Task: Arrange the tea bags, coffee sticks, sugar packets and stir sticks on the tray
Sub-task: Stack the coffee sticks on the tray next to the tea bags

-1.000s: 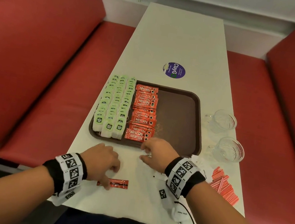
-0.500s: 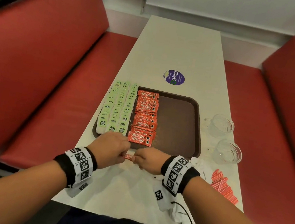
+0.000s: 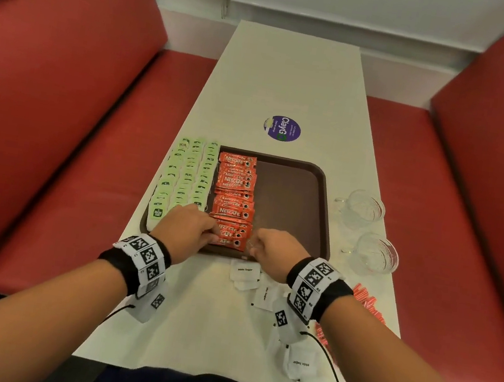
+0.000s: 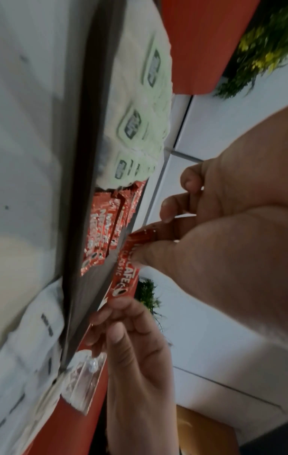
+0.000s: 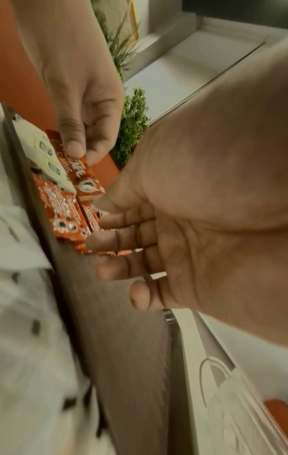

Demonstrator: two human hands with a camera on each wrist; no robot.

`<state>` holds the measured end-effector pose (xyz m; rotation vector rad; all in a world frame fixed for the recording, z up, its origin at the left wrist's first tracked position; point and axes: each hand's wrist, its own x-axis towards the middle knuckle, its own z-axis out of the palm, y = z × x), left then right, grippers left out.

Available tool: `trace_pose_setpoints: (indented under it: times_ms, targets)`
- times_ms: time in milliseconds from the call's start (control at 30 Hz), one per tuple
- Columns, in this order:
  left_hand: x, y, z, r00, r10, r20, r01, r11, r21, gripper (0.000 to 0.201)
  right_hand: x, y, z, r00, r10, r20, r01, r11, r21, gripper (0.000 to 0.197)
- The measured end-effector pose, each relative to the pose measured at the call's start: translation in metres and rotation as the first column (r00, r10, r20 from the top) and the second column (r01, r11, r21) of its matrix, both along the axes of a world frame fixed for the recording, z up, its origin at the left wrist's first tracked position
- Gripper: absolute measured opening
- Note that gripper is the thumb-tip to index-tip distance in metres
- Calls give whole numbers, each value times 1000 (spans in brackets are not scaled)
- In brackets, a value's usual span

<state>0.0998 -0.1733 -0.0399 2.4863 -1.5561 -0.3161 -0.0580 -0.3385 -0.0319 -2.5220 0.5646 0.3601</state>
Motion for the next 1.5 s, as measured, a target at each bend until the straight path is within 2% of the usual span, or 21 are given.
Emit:
trace_pose_setpoints:
  times_ms: [167,400,500,567,633,800,967,1100,1233,1500]
  targets:
    - [2,-7,-19,999,44,30,-48,982,181,22,-11,-12,-15,983,16,-183,-45,987,-155,23]
    - [2,-20,-26,990,85,108,-106,974,201,22,-4,-12,-21,962,30,-272,-76,984,-161,28]
    - [4,-24,-24,979,181,96,-193,972,131,25,7,-13,-17,949,47,-312,-88,989,-117,28]
    - [8,-25,-21,958,265,110,-275,957,96,24,16,-12,-13,949,42,-311,-78,991,-104,26]
    - [14,-25,-20,939,297,172,-322,936,141,28,26,-10,-7,954,35,-299,-66,994,-92,25]
    - [20,-32,-27,941,251,226,-309,911,273,33,44,-5,2,969,67,-239,-83,995,-56,25]
    - [22,-37,-27,939,240,248,-301,921,246,33,49,-8,4,961,69,-266,-90,993,-69,24]
    - [35,-48,-21,934,286,215,-330,920,210,33,55,-17,6,966,18,-257,-45,994,-100,22]
    - [43,-59,-20,940,287,186,-329,907,263,33,65,-22,0,959,-52,-279,22,994,-108,25]
    - [45,-64,-25,935,294,199,-337,913,230,39,69,-31,-5,944,-178,-278,152,982,-110,18]
